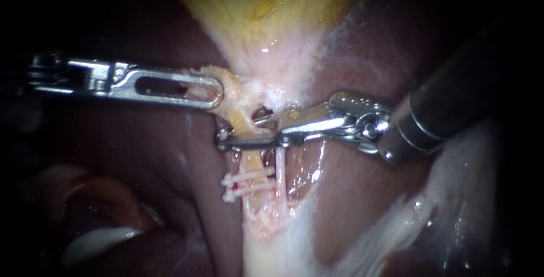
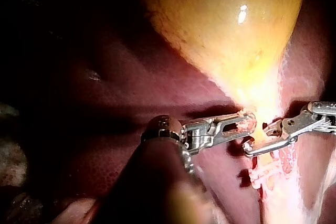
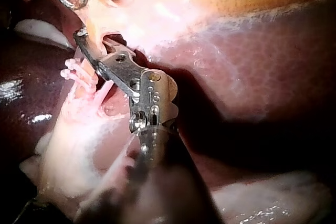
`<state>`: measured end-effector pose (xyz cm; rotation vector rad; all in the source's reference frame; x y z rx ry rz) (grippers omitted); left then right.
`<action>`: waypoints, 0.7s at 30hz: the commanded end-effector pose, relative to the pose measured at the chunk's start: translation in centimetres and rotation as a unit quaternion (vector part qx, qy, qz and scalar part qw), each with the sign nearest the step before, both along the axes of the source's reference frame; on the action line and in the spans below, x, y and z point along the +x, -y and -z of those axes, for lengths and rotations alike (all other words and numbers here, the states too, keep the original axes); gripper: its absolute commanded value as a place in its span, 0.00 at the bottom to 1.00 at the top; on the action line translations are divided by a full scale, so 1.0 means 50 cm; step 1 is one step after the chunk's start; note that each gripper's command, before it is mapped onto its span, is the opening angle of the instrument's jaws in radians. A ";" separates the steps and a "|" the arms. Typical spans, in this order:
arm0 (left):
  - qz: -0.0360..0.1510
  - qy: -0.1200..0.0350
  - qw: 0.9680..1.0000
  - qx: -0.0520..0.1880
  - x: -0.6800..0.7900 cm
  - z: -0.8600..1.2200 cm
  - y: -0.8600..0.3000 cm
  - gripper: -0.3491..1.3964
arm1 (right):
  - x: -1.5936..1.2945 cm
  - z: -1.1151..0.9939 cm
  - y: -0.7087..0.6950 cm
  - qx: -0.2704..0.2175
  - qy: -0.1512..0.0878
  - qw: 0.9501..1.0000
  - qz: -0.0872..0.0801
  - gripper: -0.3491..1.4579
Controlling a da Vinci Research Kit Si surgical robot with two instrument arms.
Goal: Going back third clip left tube
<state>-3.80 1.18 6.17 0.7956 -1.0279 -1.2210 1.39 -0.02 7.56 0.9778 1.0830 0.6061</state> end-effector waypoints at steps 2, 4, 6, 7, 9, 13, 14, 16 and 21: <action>0.000 0.000 1.000 0.000 0.0000 0.0000 0.0000 0.00 | 0.0000 0.0001 0.0000 0.000 0.000 1.000 0.000 0.00; 0.001 0.001 1.000 0.000 0.0000 0.0000 0.0000 0.00 | 0.0000 0.0002 0.0000 0.003 0.001 1.000 0.000 0.00; 0.001 0.001 1.000 0.000 0.0001 0.0000 0.0000 0.00 | 0.0000 0.0006 0.0004 0.004 -0.002 1.000 0.004 0.08; 0.001 0.001 1.000 0.000 0.0001 0.0000 0.0000 0.00 | 0.0001 0.0008 0.0006 -0.007 -0.006 1.000 0.006 0.16; 0.001 0.001 1.000 0.000 0.0001 0.0000 0.0000 0.00 | 0.0004 0.0011 0.0011 -0.013 -0.007 1.000 0.006 0.36; 0.001 0.001 1.000 0.000 0.0002 0.0000 0.0001 0.00 | 0.0017 0.0011 0.0015 -0.042 0.003 0.999 -0.013 0.46; 0.001 0.001 1.000 0.000 0.0002 0.0000 0.0001 0.00 | 0.0020 0.0010 0.0015 -0.050 0.004 0.999 -0.016 0.47; 0.001 0.001 1.000 0.000 0.0002 0.0000 0.0001 0.00 | 0.0021 0.0008 0.0018 -0.060 0.003 0.998 -0.017 0.47; 0.001 0.001 1.000 0.000 0.0003 0.0000 0.0001 0.00 | 0.0019 0.0004 0.0023 -0.077 -0.002 0.997 -0.014 0.47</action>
